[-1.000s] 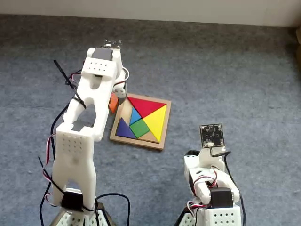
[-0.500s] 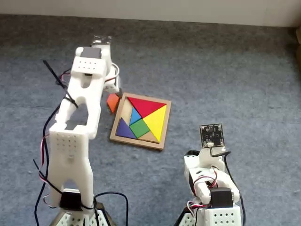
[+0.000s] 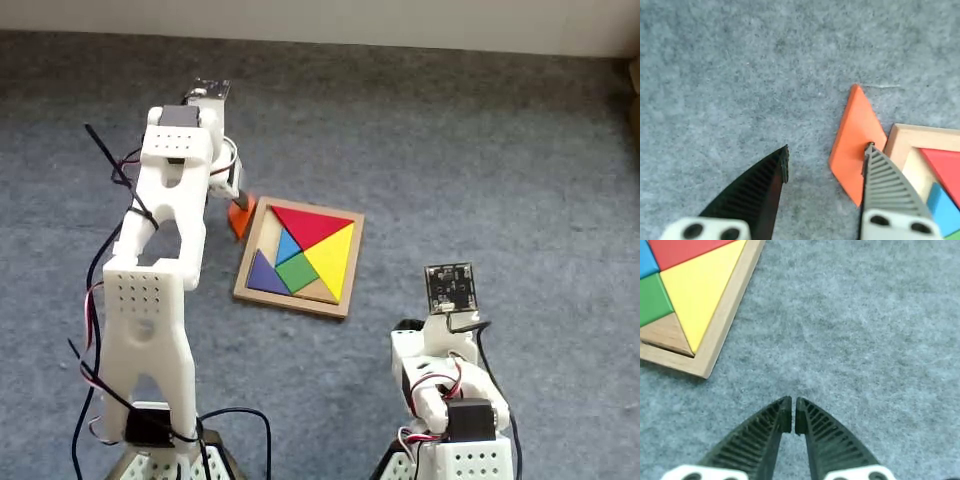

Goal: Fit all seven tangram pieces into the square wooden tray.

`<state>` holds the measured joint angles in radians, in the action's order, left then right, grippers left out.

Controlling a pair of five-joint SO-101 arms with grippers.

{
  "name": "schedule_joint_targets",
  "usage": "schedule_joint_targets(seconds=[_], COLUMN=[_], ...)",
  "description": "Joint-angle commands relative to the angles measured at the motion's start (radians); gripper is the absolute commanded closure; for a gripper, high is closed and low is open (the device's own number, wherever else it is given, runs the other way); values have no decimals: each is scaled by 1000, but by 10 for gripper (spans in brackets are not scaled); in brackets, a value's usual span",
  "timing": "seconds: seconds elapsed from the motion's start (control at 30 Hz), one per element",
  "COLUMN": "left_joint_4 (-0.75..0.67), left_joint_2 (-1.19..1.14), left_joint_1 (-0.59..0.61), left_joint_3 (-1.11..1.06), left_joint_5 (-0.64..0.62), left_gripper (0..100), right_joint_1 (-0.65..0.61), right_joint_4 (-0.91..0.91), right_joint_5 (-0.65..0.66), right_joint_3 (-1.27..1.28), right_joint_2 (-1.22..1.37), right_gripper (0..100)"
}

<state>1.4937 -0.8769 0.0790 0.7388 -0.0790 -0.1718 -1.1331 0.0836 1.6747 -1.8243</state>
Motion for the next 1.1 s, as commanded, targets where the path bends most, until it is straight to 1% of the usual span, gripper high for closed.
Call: schedule_joint_targets(seconds=[0.0,0.1,0.3,0.47,0.67,0.73,0.87,1.07], left_joint_4=[-2,29,60,63,55,51,34,40], left_joint_2=[2,5,2,-1,-4,-25,-61,-65], left_joint_1=[-27,-53,-113,-117,-110,-110,-130,-145], left_joint_3=[38,39,39,33,33,38,45,58], left_joint_5=[11,52,60,118,123,132,218,219], left_gripper=[755,755,755,755,756,780,857,912], right_joint_1=[10,10,10,10,10,10,10,10], right_joint_4=[-4,-4,-4,-4,-4,-4,-4,-4], right_joint_5=[-2,-2,-2,-2,-2,-2,-2,-2], right_joint_3=[107,107,107,107,107,107,107,107], right_joint_2=[-12,-12,-12,-12,-12,-12,-12,-12], right_gripper=[969,969,969,969,969,969,969,969])
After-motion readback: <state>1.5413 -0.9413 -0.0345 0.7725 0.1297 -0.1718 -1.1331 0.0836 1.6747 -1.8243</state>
